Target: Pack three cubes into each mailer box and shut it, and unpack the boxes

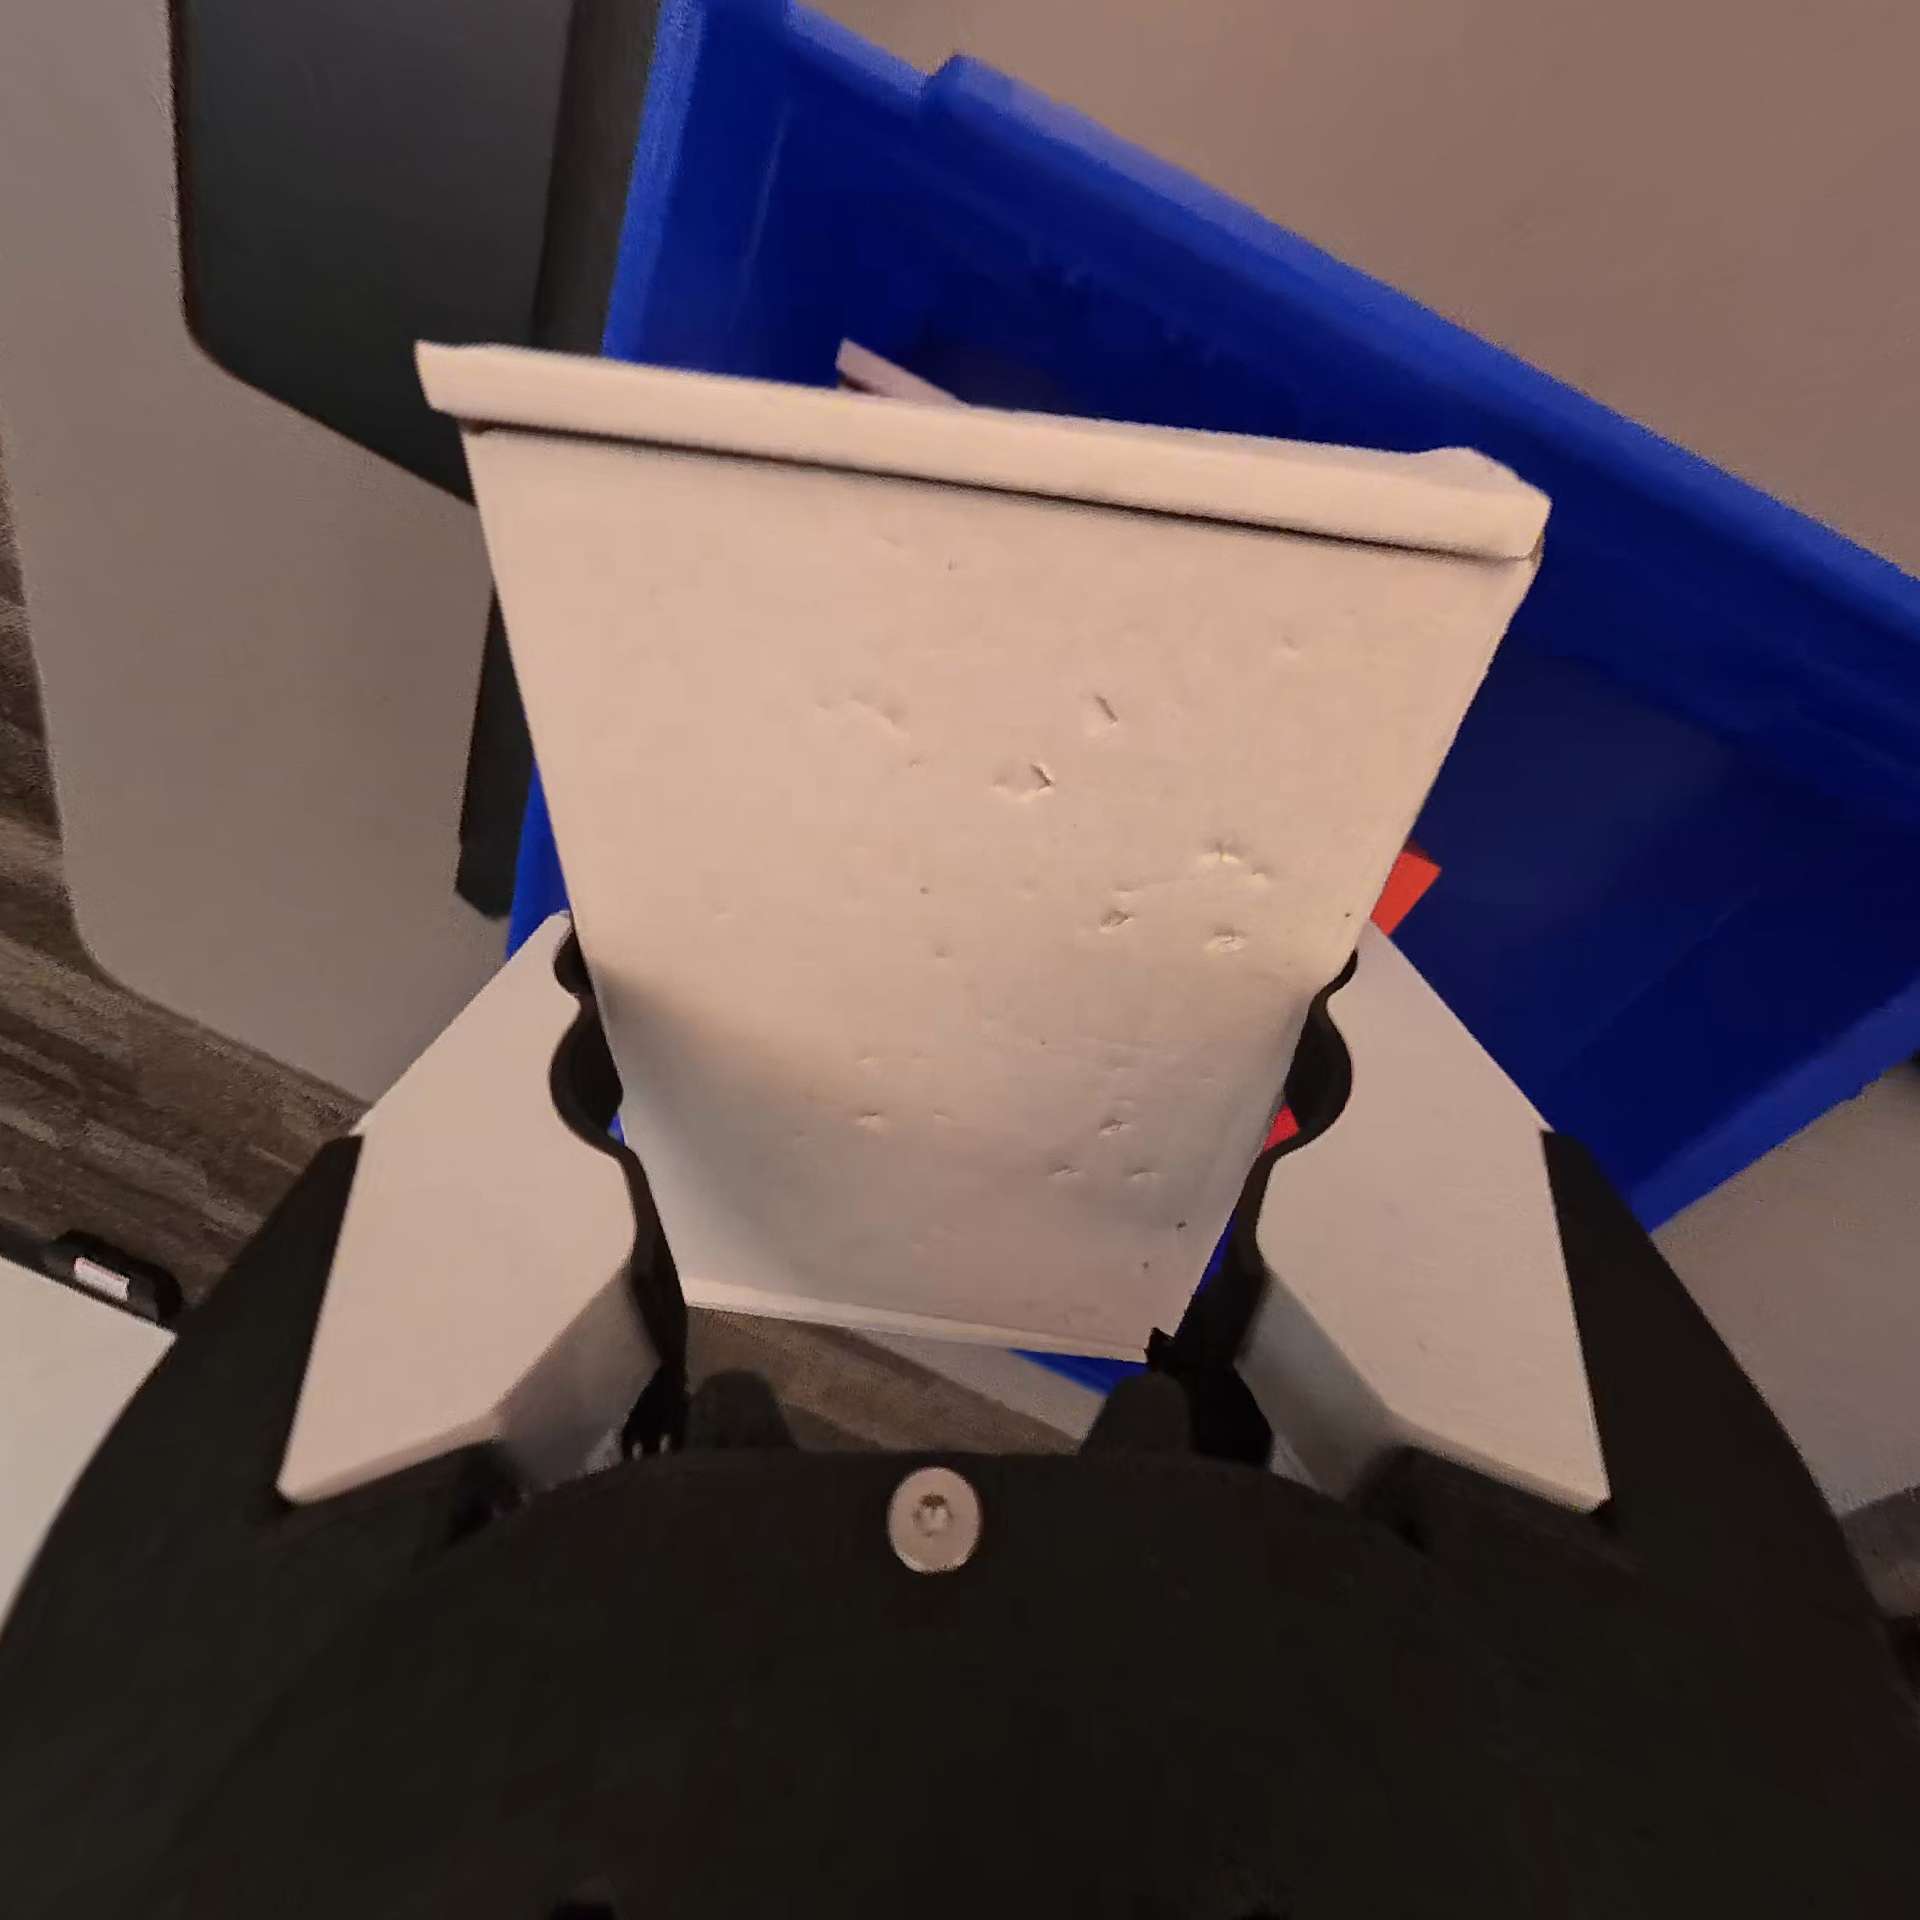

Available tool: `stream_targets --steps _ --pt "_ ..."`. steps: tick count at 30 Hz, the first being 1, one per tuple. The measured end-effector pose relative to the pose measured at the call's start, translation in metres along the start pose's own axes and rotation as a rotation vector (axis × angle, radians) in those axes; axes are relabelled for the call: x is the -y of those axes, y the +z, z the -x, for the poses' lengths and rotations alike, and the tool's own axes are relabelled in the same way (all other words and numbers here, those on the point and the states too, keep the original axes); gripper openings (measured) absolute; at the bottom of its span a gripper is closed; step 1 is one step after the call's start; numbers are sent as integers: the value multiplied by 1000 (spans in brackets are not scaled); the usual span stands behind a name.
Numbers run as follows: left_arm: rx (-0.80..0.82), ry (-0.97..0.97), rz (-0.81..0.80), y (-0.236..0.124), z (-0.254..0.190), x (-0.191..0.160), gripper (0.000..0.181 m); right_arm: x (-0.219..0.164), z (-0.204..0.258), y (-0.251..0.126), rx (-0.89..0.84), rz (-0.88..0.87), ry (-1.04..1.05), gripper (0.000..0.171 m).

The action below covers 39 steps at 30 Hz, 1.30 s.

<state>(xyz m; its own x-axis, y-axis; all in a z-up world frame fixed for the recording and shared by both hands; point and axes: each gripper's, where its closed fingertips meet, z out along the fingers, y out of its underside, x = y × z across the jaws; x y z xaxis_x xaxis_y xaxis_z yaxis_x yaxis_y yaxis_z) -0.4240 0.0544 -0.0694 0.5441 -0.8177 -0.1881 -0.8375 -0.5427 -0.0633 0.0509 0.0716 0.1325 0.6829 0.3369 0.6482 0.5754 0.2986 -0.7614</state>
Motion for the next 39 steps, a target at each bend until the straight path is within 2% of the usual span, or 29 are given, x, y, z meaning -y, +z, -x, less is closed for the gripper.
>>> stream_targets --steps 4,7,10,14,19,24,28,32,35,39 --pt "60 4 35 -26 5 -4 132 1 -1 -1 5 -1 6 99" --pt "104 23 36 -53 2 7 132 2 -2 -3 11 -2 14 99" --pt "134 65 1 -82 -13 39 132 -1 1 -3 33 16 14 99" --pt "98 174 -77 -100 -63 111 132 -2 15 -1 100 12 37 99" --pt "47 331 -79 -72 -129 191 132 -1 59 -1 290 -16 116 99" --pt "-17 417 -80 -28 -173 239 132 -23 117 -18 455 -14 87 99" --pt "-88 426 -43 0 -187 246 132 -47 171 -48 594 -113 64 99" --pt "-127 420 11 21 -189 240 132 -61 212 -60 661 -197 68 99" --pt "-154 438 54 33 -192 234 132 -57 233 -65 696 -192 37 99" --pt "-222 478 116 40 -203 222 132 -44 246 -73 639 -263 -111 100"
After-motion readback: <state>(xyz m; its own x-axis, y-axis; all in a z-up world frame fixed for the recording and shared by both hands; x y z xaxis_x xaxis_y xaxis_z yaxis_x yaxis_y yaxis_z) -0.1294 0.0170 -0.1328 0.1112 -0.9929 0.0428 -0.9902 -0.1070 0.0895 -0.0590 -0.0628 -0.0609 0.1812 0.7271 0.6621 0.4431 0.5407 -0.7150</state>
